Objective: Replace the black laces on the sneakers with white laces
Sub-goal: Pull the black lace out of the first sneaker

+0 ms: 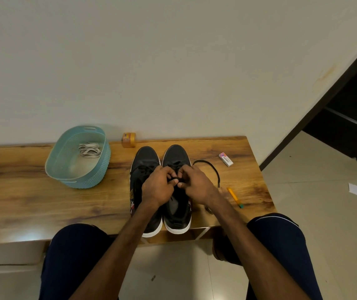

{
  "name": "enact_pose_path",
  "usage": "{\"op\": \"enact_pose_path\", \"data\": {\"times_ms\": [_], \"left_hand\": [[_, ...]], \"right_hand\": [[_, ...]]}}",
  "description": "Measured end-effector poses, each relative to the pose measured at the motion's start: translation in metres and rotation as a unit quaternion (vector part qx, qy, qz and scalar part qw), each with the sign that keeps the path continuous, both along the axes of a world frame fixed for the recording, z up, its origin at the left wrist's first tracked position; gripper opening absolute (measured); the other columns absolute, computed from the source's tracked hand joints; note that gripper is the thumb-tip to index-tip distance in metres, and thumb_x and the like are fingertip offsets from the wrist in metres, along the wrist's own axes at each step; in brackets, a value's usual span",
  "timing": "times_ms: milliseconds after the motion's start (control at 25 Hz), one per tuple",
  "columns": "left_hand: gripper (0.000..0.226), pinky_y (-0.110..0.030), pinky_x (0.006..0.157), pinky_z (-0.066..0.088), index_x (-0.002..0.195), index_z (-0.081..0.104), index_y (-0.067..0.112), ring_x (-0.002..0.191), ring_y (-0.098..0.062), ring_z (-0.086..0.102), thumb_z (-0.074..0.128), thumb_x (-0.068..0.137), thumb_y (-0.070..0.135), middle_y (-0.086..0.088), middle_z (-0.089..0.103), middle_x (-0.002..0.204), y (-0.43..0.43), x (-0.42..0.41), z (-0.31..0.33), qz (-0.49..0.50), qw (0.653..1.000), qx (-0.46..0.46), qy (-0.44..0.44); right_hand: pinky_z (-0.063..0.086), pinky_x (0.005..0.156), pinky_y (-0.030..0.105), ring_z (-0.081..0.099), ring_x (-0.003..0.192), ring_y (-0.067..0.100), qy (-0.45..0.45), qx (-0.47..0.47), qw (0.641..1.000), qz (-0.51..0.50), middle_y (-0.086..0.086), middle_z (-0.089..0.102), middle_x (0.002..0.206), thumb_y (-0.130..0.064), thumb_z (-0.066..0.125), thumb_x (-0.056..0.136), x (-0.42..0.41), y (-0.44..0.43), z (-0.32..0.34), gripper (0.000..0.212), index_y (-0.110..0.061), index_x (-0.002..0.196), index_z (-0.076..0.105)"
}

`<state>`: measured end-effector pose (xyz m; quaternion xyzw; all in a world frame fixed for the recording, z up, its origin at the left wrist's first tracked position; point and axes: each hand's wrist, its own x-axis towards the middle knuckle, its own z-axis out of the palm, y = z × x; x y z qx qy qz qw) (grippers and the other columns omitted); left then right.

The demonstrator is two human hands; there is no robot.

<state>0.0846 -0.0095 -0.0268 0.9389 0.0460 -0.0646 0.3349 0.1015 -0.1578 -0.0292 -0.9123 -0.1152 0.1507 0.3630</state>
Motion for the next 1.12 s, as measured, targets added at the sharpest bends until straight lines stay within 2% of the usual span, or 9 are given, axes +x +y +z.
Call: {"op": "enact_pose_path", "data": {"times_ms": [160,400,600,720,880,920,1000,1040,1120], "left_hand": [[0.011,-0.035,0.077,0.051,0.097,0.062,0.030,0.097,-0.010,0.055,0.068,0.089,0.029,0.011,0.055,0.106,0.001,0.000,0.003,-0.032,0.995,0.074,-0.057],[0.007,-0.037,0.077,0.055,0.093,0.066,0.032,0.089,-0.008,0.062,0.067,0.089,0.026,0.012,0.065,0.097,0.004,0.004,0.005,-0.004,0.999,0.028,-0.037],[0.006,-0.039,0.078,0.052,0.094,0.063,0.029,0.093,-0.012,0.059,0.063,0.092,0.024,0.009,0.060,0.103,0.000,0.004,0.002,0.026,0.998,0.042,-0.045],[0.006,-0.038,0.076,0.050,0.099,0.063,0.024,0.094,-0.016,0.059,0.059,0.094,0.023,0.004,0.059,0.108,0.001,0.005,0.001,0.048,0.997,0.056,-0.031],[0.022,-0.040,0.080,0.051,0.105,0.063,0.014,0.102,-0.022,0.055,0.048,0.098,0.028,-0.003,0.052,0.112,-0.001,0.008,0.004,0.009,0.993,0.118,0.004],[0.024,-0.043,0.081,0.050,0.098,0.064,0.011,0.101,-0.024,0.054,0.046,0.099,0.027,-0.005,0.050,0.109,-0.002,0.010,0.005,0.003,0.996,0.089,0.022],[0.029,-0.048,0.078,0.045,0.075,0.059,0.009,0.086,-0.027,0.055,0.044,0.097,0.020,-0.009,0.051,0.091,-0.001,0.013,0.013,0.034,0.988,-0.129,0.076],[0.030,-0.046,0.071,0.041,0.069,0.054,0.012,0.074,-0.021,0.055,0.043,0.096,0.020,-0.009,0.051,0.080,-0.001,0.013,0.019,0.067,0.961,-0.252,0.094],[0.036,-0.033,0.060,0.036,0.070,0.056,0.016,0.060,-0.009,0.050,0.044,0.098,0.034,-0.003,0.054,0.072,0.007,0.014,0.030,0.127,0.911,-0.381,0.094]], "right_hand": [[0.050,0.085,0.039,0.056,0.095,0.021,0.017,-0.011,0.999,-0.027,0.005,0.055,0.105,-0.016,0.070,0.088,0.003,0.003,-0.001,0.014,-0.016,0.092,0.057],[0.047,0.076,0.029,0.057,0.087,0.015,0.129,0.144,0.974,-0.118,0.003,0.063,0.088,-0.008,0.059,0.096,0.004,0.002,-0.004,0.009,-0.005,0.097,0.068],[0.045,0.071,0.028,0.057,0.085,0.016,0.090,0.046,0.995,-0.023,0.005,0.063,0.093,-0.023,0.065,0.095,0.009,-0.001,0.003,0.010,-0.014,0.094,0.063],[0.041,0.064,0.027,0.055,0.077,0.016,0.085,0.006,0.996,0.008,-0.002,0.059,0.078,-0.037,0.060,0.098,0.012,-0.007,0.010,0.024,-0.020,0.081,0.059],[0.042,0.073,0.030,0.053,0.074,0.011,0.166,0.127,0.976,-0.065,-0.008,0.058,0.070,-0.069,0.034,0.096,0.013,-0.016,0.027,0.059,-0.024,0.064,0.054],[0.043,0.077,0.032,0.056,0.077,0.010,0.180,0.170,0.963,-0.103,-0.010,0.060,0.070,-0.071,0.031,0.095,0.015,-0.017,0.030,0.061,-0.025,0.063,0.054],[0.046,0.083,0.034,0.059,0.086,0.011,0.211,0.272,0.924,-0.164,-0.009,0.063,0.077,-0.067,0.036,0.097,0.019,-0.018,0.034,0.057,-0.026,0.063,0.056],[0.047,0.084,0.034,0.058,0.086,0.012,0.226,0.322,0.901,-0.182,-0.007,0.062,0.079,-0.064,0.041,0.097,0.020,-0.018,0.035,0.053,-0.026,0.064,0.059],[0.047,0.081,0.034,0.054,0.081,0.011,0.241,0.396,0.863,-0.202,-0.005,0.060,0.079,-0.057,0.050,0.097,0.020,-0.017,0.038,0.049,-0.027,0.062,0.065]]}}
